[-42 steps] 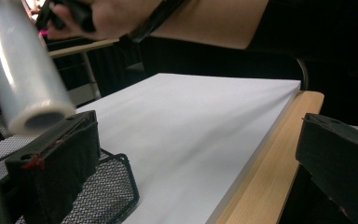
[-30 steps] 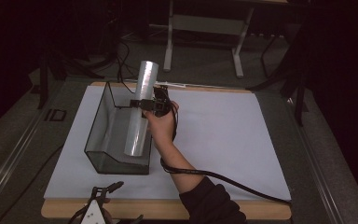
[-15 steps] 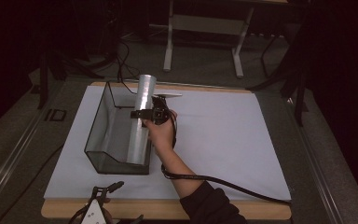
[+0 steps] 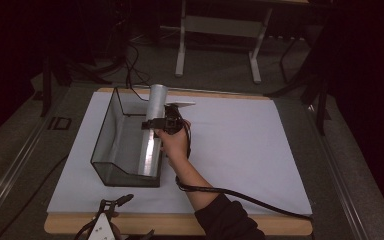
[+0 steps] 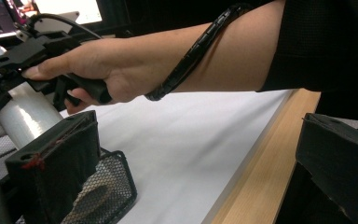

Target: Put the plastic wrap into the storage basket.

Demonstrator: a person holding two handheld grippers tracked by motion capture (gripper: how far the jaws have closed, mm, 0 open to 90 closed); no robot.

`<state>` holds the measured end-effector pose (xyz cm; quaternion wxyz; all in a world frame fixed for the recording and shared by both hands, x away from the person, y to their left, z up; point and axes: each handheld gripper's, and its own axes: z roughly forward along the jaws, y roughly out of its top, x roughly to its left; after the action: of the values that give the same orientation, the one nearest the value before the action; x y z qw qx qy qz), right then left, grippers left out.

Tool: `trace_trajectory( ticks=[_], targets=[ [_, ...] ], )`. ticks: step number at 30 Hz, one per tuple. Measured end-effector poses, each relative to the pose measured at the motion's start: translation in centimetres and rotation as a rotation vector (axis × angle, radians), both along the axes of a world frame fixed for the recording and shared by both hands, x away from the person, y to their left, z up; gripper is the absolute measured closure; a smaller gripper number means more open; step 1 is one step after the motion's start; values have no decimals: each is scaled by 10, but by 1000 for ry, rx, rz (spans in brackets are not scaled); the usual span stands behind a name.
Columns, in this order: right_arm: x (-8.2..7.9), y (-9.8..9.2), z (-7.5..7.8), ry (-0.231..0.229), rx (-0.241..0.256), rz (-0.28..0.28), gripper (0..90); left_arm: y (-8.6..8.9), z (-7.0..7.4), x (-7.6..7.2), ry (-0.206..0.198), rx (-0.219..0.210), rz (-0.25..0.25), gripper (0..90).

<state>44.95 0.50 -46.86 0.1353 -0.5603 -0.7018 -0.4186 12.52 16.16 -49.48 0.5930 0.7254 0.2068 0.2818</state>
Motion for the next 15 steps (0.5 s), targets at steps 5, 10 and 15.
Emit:
trace_trajectory(
  ticks=[5,10,15],
  targets=[
    [0,6,0,-20,-28,2,316,1,0,0,-4,-1,2,3],
    [0,12,-2,-39,-98,1,291,1,0,-1,-5,-1,1,3],
    [1,15,-10,-26,-139,5,280,1,0,0,-6,3,2,3]
  ],
)
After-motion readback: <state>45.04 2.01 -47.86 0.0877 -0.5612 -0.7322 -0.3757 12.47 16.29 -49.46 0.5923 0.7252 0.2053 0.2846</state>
